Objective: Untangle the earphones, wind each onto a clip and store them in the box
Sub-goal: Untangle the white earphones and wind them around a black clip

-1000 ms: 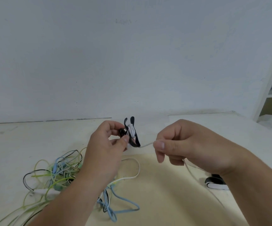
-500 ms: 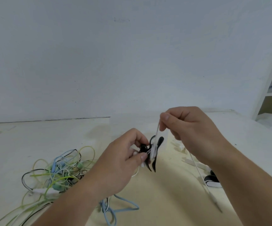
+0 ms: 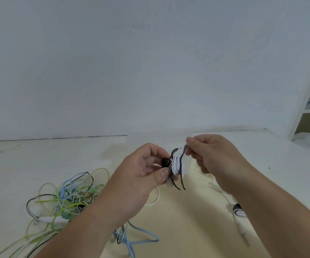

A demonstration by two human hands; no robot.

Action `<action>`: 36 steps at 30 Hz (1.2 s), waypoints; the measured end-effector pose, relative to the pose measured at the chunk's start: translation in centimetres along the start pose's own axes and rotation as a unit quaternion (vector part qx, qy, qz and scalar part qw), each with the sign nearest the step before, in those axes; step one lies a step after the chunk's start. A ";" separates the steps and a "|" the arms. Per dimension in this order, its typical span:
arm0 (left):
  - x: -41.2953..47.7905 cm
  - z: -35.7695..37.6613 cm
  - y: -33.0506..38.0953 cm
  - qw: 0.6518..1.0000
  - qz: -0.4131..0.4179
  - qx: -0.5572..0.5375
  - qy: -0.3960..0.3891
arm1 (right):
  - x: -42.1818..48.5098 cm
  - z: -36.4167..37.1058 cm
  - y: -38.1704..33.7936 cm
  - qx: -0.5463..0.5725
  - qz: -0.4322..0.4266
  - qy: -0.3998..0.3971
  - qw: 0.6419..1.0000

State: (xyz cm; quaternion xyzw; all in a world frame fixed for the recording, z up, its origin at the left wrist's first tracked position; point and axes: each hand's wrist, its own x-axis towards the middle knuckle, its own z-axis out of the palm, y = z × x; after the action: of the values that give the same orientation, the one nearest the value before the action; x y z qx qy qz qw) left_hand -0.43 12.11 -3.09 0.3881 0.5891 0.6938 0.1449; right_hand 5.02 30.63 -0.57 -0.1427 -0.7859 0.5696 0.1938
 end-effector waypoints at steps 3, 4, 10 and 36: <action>0.0 0.1 0.0 1.000 -0.005 0.019 0.000 | 0.1 -0.1 0.1 -0.012 -0.026 0.041 0.999; -0.1 0.1 0.0 1.000 -0.003 0.025 0.000 | 0.1 -0.1 0.2 -0.012 -0.024 0.039 0.999; -0.2 0.3 0.3 0.998 0.023 0.037 0.037 | -0.9 1.2 0.7 -0.079 0.027 -0.181 0.980; -0.5 -0.2 0.2 0.943 0.032 0.306 0.130 | -3.2 0.6 -1.8 -0.108 -0.093 -0.332 0.933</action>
State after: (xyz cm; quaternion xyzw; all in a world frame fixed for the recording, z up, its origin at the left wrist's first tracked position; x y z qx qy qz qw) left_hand -0.18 11.56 -3.11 0.3392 0.7738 0.5289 -0.0807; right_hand 7.55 28.12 0.51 0.1081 -0.8722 0.4753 -0.0423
